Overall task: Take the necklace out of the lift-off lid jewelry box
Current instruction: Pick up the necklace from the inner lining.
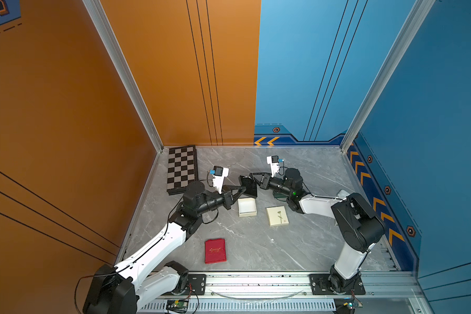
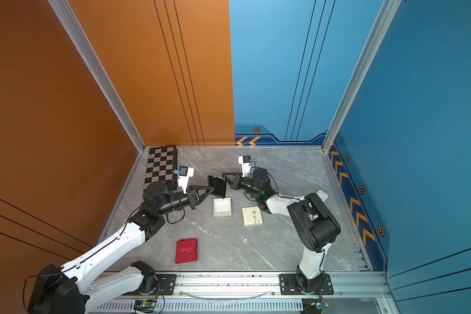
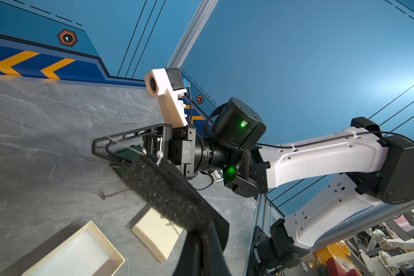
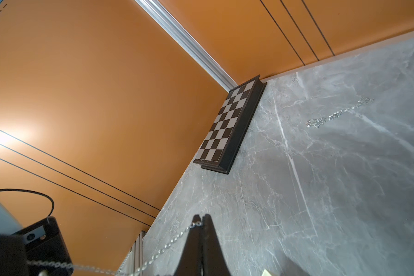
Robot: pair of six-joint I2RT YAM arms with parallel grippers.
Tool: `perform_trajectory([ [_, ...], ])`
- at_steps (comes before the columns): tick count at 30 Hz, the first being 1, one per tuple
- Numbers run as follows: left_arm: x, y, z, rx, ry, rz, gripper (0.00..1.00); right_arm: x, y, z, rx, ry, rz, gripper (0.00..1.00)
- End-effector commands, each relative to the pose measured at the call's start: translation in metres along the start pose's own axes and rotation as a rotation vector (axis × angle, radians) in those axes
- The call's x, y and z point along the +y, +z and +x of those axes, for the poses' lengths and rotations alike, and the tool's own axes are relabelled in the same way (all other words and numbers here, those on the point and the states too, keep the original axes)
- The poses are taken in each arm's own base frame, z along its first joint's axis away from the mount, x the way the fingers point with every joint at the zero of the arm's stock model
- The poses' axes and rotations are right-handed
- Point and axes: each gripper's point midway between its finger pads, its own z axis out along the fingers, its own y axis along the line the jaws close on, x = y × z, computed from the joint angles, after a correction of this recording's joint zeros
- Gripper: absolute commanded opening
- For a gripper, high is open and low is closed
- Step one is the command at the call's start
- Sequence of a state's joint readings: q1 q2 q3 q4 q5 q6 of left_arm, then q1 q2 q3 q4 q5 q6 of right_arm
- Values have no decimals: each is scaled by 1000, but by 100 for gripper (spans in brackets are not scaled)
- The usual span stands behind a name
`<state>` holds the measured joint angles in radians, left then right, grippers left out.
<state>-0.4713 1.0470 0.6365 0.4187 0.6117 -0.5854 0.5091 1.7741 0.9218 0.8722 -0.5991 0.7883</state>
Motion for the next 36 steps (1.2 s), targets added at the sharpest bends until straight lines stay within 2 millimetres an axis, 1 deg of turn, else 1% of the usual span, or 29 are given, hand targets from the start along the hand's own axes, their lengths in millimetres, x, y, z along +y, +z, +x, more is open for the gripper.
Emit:
perform_trajectory([
  [1,-6,-3,3,5,3,37,0,17,-3,-26,-10,-72,4,0],
  [5,-6,-4,7,16,-3,44,0,23,-5,-46,-24,-126,41,0],
  [11,-1,-4,18,36,-31,35,0,39,-5,-73,-33,-213,88,0],
  [21,20,1,41,75,-84,-24,0,60,-13,-108,-74,-296,149,0],
  [30,37,11,62,134,-115,-59,0,79,-18,-128,-98,-332,166,0],
  [36,44,12,69,145,-115,-80,0,84,-16,-132,-94,-342,166,0],
])
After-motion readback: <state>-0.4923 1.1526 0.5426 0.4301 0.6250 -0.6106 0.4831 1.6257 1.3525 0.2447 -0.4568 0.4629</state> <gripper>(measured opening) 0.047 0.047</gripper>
